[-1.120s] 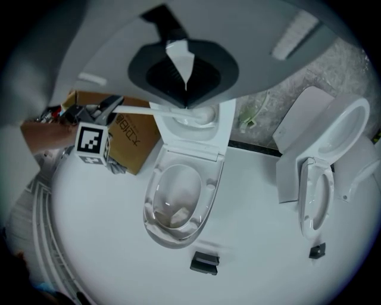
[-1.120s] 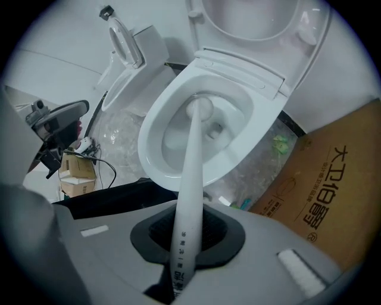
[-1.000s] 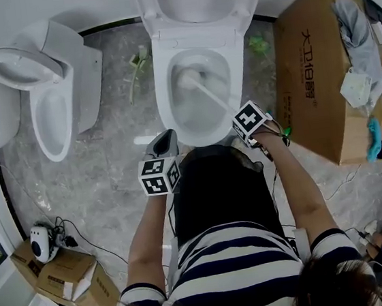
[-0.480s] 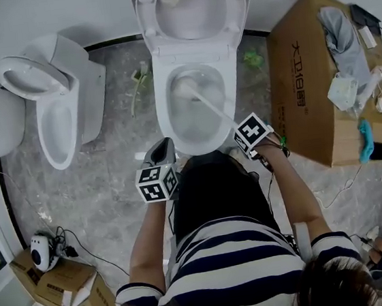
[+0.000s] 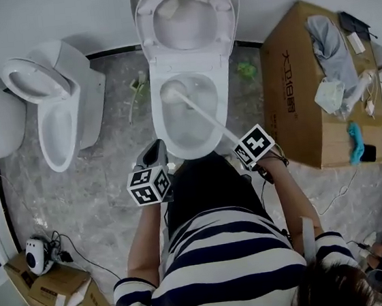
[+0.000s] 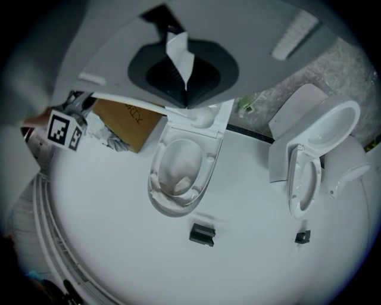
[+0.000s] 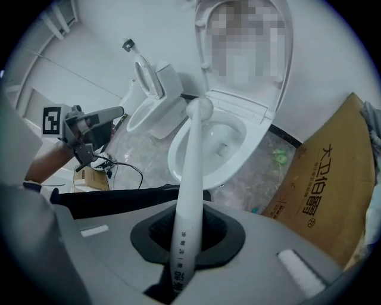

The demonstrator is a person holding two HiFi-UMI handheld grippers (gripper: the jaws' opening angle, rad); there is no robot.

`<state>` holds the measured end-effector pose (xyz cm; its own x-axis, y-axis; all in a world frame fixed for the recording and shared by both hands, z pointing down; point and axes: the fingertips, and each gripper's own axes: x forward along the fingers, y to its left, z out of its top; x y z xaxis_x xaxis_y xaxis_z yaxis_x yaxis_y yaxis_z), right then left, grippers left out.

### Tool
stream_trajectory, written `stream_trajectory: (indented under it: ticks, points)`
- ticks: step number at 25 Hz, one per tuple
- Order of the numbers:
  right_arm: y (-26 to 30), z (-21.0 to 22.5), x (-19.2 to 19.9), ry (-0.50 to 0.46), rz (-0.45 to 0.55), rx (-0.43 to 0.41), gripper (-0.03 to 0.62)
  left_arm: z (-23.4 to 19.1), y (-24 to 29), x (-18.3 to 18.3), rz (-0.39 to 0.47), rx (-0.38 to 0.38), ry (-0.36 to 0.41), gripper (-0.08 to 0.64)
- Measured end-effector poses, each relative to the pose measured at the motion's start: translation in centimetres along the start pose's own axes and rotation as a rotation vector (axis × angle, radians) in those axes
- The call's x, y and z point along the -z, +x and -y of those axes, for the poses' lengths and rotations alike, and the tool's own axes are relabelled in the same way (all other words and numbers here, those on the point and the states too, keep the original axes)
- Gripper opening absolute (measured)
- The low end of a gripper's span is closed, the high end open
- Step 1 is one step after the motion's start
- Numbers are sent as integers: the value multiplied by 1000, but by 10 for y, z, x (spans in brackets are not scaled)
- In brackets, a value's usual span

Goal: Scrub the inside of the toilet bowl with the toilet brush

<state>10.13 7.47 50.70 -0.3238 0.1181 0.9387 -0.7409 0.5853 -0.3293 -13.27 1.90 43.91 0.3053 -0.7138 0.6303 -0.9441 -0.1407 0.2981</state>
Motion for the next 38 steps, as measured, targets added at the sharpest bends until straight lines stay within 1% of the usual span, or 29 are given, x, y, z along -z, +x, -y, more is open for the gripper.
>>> stream_trajectory:
  ticks: [3, 7, 10, 17, 28, 33, 38]
  points:
    - [-13, -7, 1, -13, 40, -15, 31, 7, -8, -8, 19, 11, -20, 0]
    - [-28, -15, 2, -27, 85, -31, 31, 19, -17, -17, 41, 40, -7, 0]
    - [-37, -20, 4, -38, 115, -40, 31, 25, -24, -23, 70, 50, -12, 0]
    - [-51, -28, 0, -62, 199, -65, 31, 33, -37, -33, 109, 45, -2, 0]
    - [-72, -42, -25, -131, 366, -104, 32, 41, -49, -28, 103, 39, -7, 0]
    - [-81, -46, -39, -169, 445, -104, 31, 42, -53, -27, 102, 39, -7, 0]
    - [-89, -49, -48, -213, 491, -101, 31, 40, -58, -26, 99, 37, -5, 0]
